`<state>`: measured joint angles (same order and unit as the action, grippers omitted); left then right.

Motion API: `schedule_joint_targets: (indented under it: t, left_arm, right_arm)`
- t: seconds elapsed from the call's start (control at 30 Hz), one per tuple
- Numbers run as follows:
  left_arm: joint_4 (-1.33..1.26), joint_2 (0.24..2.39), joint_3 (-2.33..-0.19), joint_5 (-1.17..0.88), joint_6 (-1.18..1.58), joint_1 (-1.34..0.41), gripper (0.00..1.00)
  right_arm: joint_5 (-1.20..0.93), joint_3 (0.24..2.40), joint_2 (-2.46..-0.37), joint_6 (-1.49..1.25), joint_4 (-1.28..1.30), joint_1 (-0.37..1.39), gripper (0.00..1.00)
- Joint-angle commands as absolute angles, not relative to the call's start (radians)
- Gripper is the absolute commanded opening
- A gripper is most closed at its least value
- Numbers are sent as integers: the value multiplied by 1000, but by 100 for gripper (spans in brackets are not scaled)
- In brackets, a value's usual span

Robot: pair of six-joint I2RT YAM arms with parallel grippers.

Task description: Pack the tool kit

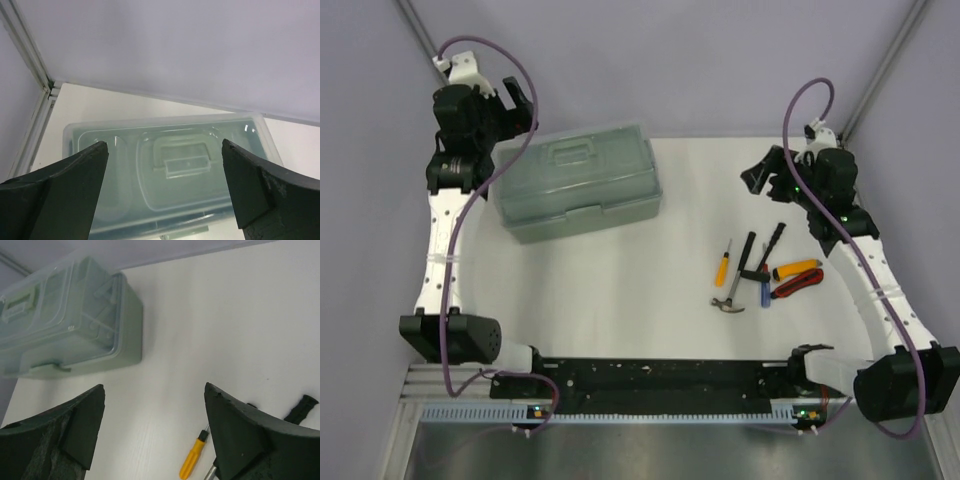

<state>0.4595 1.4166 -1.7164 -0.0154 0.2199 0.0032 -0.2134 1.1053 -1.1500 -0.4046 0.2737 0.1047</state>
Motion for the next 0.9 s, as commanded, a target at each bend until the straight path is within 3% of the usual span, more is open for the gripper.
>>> schedule_joint_targets:
  t: [0.0,0.27,0.53,0.87]
  left_arm:
    - [381,1541,-1761,-161,320,89,99]
    - [143,1802,-1836,-397,462,242,99]
    - [97,1999,-1951,-451,437,276,98]
    - [175,1979,-1789,-636,175,279,94]
  right_arm:
    - [-318,1075,-1124,-362,216,218,79]
    - [-331,1043,-1167,-275,210,431,73]
    - [-273,1060,-1288,-236,215,572,72]
    - [-239,1163,-1488,-255,175,643,72]
